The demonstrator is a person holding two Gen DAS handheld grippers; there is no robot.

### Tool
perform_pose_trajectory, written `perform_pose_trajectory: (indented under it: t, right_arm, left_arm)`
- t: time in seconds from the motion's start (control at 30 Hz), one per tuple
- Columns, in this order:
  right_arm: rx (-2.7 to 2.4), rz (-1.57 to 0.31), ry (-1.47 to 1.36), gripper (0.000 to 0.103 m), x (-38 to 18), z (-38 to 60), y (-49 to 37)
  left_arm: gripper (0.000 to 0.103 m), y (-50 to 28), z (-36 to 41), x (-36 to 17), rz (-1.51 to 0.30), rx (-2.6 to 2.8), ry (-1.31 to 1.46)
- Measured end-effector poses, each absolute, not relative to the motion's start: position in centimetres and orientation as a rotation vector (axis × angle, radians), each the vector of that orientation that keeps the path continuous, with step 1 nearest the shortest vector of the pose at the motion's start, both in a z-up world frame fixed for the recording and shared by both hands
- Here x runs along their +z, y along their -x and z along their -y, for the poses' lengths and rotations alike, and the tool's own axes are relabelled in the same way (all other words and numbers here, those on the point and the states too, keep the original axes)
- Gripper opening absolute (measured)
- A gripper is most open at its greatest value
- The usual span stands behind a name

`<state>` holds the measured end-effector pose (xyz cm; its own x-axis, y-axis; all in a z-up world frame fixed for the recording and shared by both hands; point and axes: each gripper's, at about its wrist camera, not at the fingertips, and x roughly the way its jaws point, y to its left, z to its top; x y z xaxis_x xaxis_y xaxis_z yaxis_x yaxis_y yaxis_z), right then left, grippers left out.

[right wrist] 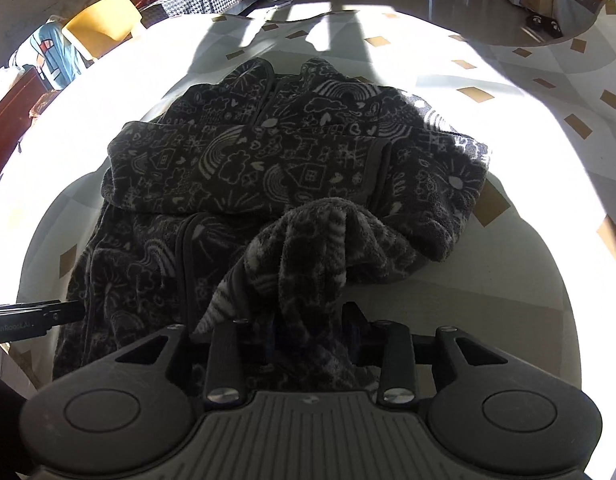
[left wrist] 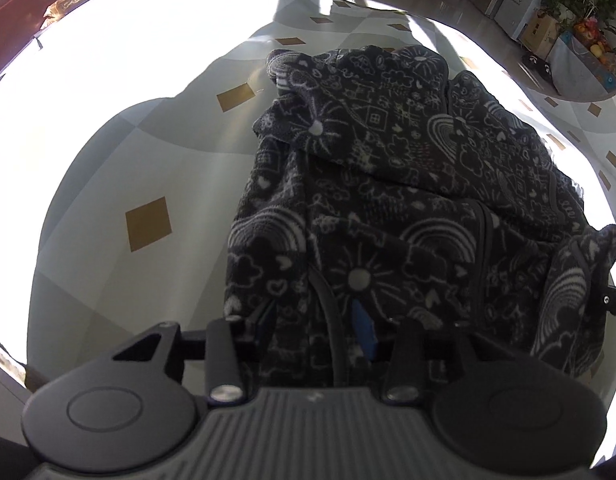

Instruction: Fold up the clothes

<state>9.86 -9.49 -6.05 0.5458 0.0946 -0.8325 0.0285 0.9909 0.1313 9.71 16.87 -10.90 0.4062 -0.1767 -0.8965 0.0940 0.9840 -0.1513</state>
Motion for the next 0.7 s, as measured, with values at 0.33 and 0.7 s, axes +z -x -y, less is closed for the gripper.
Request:
perform_pose_trajectory:
  t: [0.33,0.7]
  right_arm:
    - [-0.019,-1.026,-0.217,0.047,-6.5,11.8,-8.6]
    - [0.023,-1.102,-0.129,0.049,-8.3,10.4,-6.9]
  left_arm:
    - [0.056,-8.0,-17.7,-12.3,-1.169,-0.125,0.115]
    - [0.072,-6.7,-17.9,-13.0,-1.180,-0.114,0.145]
